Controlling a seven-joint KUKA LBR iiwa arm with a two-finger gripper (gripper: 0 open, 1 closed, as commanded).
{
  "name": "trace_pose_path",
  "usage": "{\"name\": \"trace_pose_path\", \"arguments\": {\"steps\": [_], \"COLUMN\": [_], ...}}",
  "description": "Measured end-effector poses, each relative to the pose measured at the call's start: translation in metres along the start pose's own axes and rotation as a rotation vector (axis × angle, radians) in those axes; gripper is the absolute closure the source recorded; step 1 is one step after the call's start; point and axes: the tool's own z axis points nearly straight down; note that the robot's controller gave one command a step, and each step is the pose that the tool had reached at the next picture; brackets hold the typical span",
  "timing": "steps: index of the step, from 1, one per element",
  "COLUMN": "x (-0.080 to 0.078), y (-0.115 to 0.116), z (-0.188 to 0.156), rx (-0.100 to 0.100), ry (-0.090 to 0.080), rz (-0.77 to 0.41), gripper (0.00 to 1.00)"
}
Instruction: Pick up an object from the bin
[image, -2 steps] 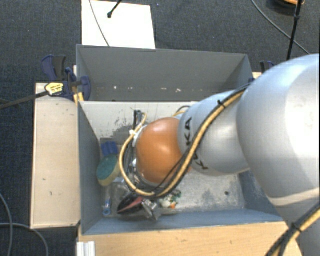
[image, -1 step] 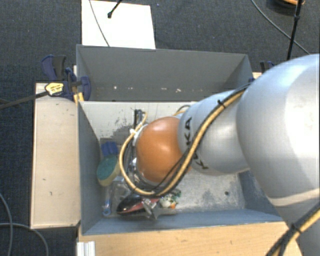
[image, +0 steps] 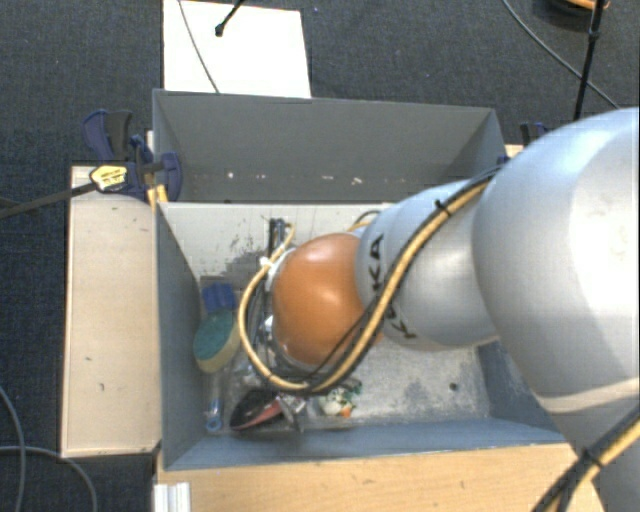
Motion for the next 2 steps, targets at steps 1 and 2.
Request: {"name": "trace_pose_path", "arguments": {"steps": [1, 2], "x": [-0.001, -0.002], "y": [0.000, 0.000], "z": [-0.024, -0.063], "rx": [0.001, 0.002], "ry": [-0.001, -0.002], "rz": [0.009, 0.020], "gripper": [1.00, 1.00]}}
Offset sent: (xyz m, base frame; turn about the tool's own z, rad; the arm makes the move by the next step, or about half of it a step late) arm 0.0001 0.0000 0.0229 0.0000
